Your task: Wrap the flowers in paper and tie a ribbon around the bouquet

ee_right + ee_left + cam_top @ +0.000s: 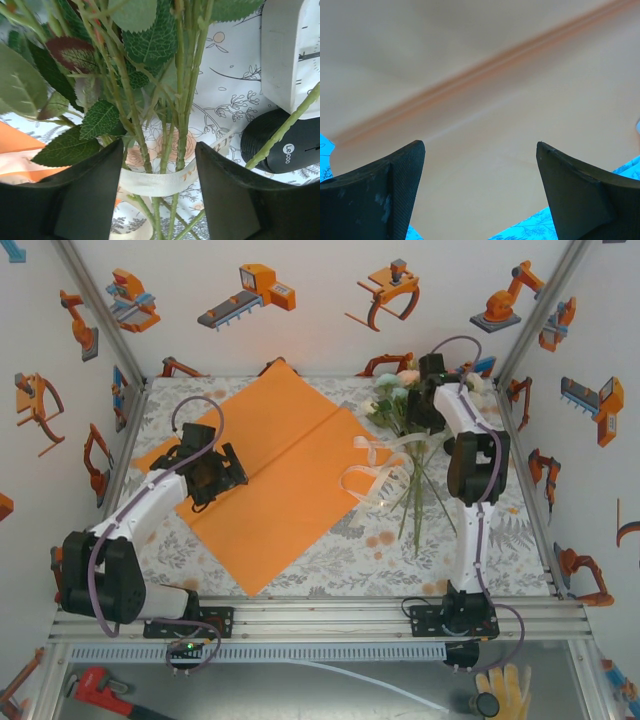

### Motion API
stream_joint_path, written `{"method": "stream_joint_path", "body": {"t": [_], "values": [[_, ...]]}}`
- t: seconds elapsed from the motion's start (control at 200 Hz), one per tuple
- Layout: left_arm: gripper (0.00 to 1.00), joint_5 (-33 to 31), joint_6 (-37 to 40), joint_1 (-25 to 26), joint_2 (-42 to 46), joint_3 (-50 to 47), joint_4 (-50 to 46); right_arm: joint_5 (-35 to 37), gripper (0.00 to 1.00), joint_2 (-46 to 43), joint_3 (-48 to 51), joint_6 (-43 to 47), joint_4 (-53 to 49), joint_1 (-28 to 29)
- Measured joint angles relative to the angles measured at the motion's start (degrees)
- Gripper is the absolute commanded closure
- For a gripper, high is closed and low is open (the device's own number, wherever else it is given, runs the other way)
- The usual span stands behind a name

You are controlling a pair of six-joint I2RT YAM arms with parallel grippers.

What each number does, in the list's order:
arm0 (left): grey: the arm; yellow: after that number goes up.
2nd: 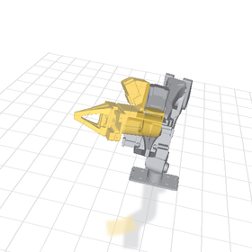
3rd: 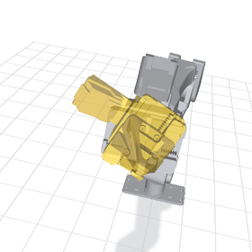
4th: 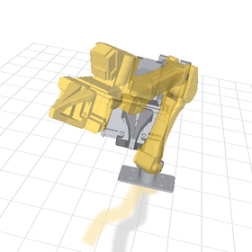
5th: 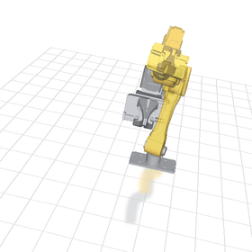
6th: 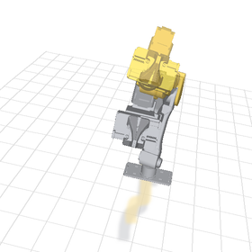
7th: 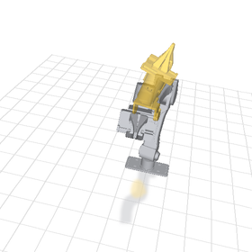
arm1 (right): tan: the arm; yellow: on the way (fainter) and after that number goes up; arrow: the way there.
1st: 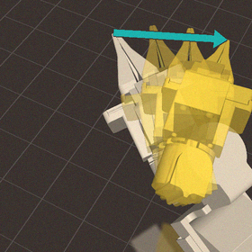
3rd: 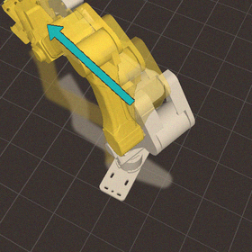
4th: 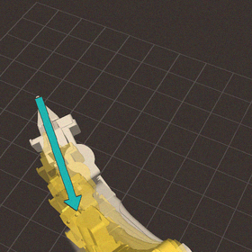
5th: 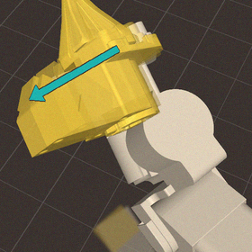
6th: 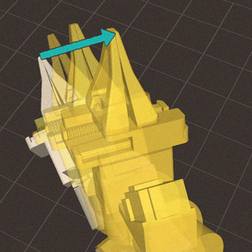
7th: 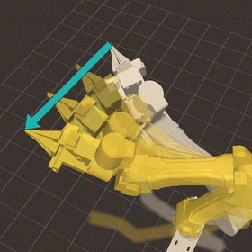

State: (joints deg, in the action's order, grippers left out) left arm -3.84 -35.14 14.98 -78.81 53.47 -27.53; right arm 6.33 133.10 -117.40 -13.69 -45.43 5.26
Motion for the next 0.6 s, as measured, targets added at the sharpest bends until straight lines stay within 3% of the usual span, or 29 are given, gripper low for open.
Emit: {"method": "stream_joint_path", "body": {"t": [0.13,0.215,0.35,0.431,0.601], "values": [[0.15,0.0,0.0,0.0,-1.0,0.0,0.0,0.2,0.42,0.0,0.0,0.5,-0.6,0.1],[0.15,0.0,0.0,0.0,-1.6,0.0,0.0,0.2,0.51,0.0,0.0,1.2,-0.7,0.1],[0.15,0.0,0.0,0.0,-1.6,0.0,0.0,0.2,0.51,0.5,-1.7,1.8,-0.8,0.1],[0.15,0.0,0.0,0.0,-1.6,0.0,0.0,0.4,0.57,1.8,-4.3,1.9,-0.7,0.1],[0.15,0.0,0.0,0.0,-1.6,0.0,0.0,0.4,0.57,4.9,-8.0,2.6,-0.9,0.1]]}}
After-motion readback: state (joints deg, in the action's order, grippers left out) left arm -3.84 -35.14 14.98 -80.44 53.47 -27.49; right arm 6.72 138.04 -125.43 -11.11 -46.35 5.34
